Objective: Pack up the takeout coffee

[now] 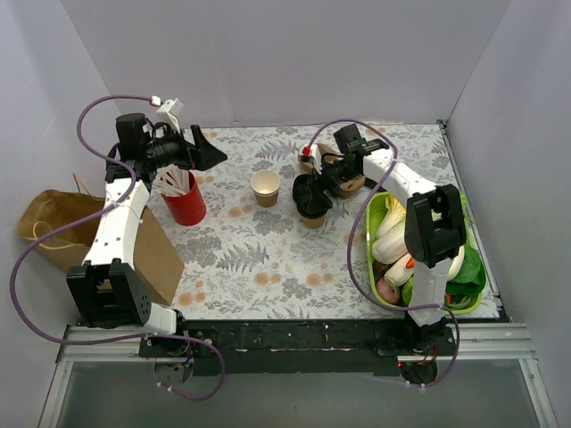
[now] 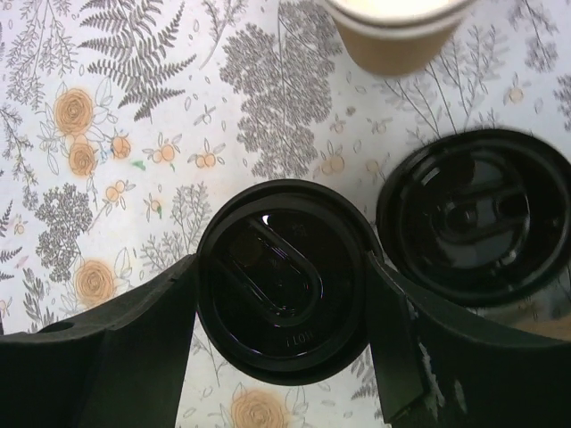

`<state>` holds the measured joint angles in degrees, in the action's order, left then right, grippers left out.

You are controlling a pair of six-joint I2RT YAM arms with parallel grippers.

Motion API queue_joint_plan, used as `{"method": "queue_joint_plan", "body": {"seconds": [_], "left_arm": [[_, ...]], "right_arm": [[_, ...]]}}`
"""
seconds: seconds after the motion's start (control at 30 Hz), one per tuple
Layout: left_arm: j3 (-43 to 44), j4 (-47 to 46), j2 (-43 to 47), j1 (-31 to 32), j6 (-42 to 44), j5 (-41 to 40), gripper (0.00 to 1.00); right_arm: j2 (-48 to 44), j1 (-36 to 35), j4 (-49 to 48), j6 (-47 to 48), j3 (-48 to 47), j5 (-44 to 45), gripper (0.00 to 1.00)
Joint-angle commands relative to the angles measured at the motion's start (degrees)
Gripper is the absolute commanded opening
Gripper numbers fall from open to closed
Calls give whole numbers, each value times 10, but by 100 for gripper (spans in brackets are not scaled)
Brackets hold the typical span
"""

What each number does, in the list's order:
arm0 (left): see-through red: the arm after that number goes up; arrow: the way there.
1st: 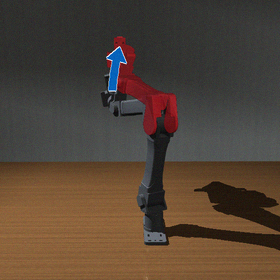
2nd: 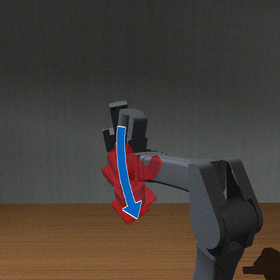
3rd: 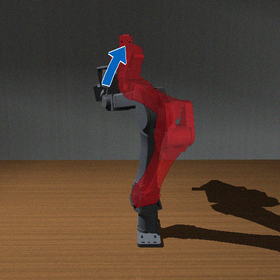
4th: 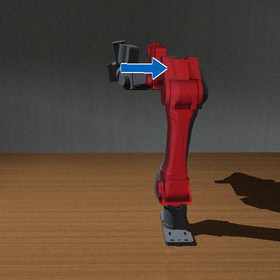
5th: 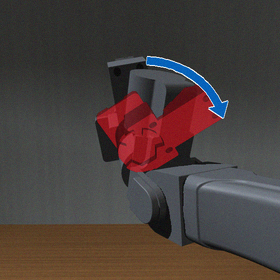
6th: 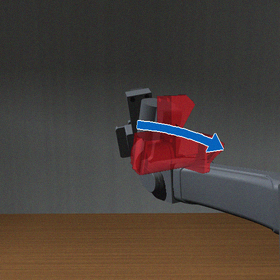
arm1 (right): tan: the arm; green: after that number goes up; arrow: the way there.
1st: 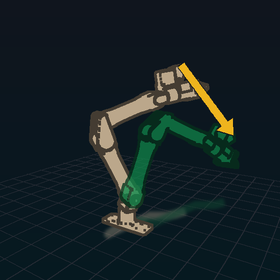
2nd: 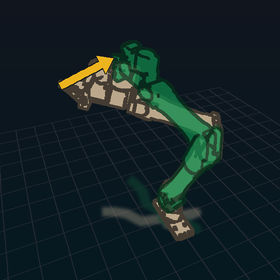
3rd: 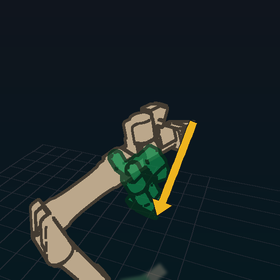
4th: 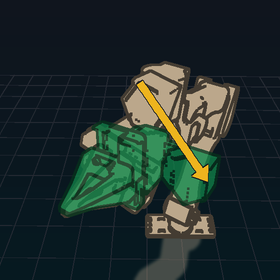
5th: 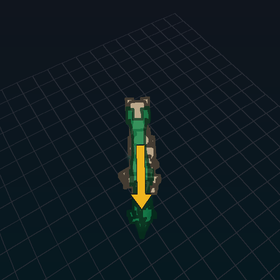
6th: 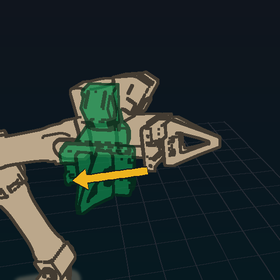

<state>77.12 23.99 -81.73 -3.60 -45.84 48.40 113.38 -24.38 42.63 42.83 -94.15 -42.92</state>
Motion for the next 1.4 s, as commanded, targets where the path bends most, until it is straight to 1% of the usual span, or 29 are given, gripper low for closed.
{"method": "queue_joint_plan", "body": {"seconds": [0.0,0.13,0.37,0.53,0.67,0.83,1.07,1.23,1.37], "left_arm": [[60,7,-17,7,33,20,98],[98,21,-40,12,58,9,98],[145,27,-78,13,66,-9,98],[158,30,-91,13,69,-18,98],[157,33,-88,13,76,-21,98],[153,33,-82,13,81,-27,98],[157,29,-78,13,76,-52,98],[162,26,-77,13,72,-66,98],[166,31,-74,15,76,-75,98]], "right_arm": [[-45,56,-6,-28,20,-16,40],[-55,86,-5,-19,29,-9,39],[-68,125,-21,-11,56,5,39],[-82,134,-30,-10,76,7,39],[-95,130,-40,-20,91,-10,39],[-94,99,-39,-32,64,-30,38],[-55,8,-53,-35,13,-48,38],[-15,-40,-117,-65,-23,-50,38],[16,-76,-135,-74,-57,-53,38]]}}
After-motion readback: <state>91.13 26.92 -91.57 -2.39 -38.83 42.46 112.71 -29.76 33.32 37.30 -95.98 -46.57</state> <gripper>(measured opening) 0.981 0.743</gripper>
